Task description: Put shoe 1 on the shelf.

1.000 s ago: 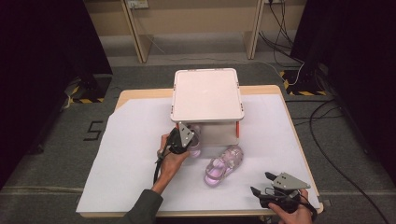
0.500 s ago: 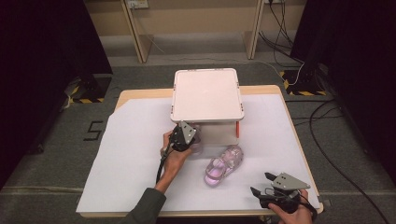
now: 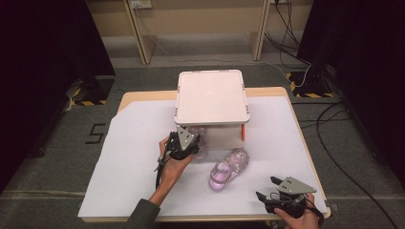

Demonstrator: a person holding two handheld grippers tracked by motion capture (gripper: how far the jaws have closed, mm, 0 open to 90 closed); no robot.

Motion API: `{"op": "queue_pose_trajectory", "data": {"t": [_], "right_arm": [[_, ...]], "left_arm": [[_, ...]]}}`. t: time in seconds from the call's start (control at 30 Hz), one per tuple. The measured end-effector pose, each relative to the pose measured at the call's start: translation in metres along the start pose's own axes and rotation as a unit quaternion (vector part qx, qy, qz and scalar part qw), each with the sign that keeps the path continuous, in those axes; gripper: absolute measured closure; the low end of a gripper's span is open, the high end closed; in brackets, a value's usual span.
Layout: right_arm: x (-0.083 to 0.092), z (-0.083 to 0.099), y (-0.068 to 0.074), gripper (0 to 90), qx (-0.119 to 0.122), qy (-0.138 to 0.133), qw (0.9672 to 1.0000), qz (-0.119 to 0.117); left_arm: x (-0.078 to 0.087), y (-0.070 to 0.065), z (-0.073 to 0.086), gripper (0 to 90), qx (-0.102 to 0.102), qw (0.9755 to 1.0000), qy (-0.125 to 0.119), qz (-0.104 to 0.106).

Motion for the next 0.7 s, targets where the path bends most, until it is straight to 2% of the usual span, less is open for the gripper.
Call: {"op": "queue_pose_trajectory", "data": {"t": [0.03, 0.1, 0.17, 0.3, 0.43, 0.57, 0.7], "right_arm": [[0.0, 0.0, 0.0, 24.6, 0.001, 0.001, 1.0, 0.0], [0.0, 0.0, 0.0, 24.7, 0.0, -0.001, 1.0, -0.001], [0.0, 0.0, 0.001, 24.7, 0.001, 0.001, 1.0, -0.001], [-0.001, 0.0, 0.001, 24.7, 0.002, 0.002, 1.0, -0.001], [-0.001, -0.001, 0.002, 24.7, 0.002, 0.0, 1.0, -0.002], [-0.001, -0.001, 0.002, 24.7, 0.002, 0.0, 1.0, -0.001], [-0.001, -0.001, 0.001, 24.8, 0.003, -0.002, 1.0, -0.001]], "left_arm": [[0.004, -0.001, 0.0, 35.7, 0.019, 0.9998, 0.0, 0.004], [0.013, -0.001, -0.001, 33.9, 0.042, 0.999, -0.003, 0.013], [0.021, 0.0, -0.002, 32.5, 0.055, 0.9983, -0.006, 0.02], [0.032, -0.002, 0.002, 32.0, 0.082, 0.9957, 0.007, 0.043], [0.035, -0.008, 0.013, 30.1, 0.096, 0.9934, 0.022, 0.059], [0.031, -0.016, 0.025, 28.0, 0.092, 0.9924, 0.045, 0.068], [0.022, -0.021, 0.036, 26.0, 0.08, 0.9909, 0.08, 0.073]]}}
Point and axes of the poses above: each handheld gripper's, and its own axes: x roughly backward along the jaws, z roughly out of its underside, y roughly to its left, the point moved 1 cm from there along -x, roughly forward along the jaws, and after that the axes turned 11 degrees about -y, right-handed, at the moved point
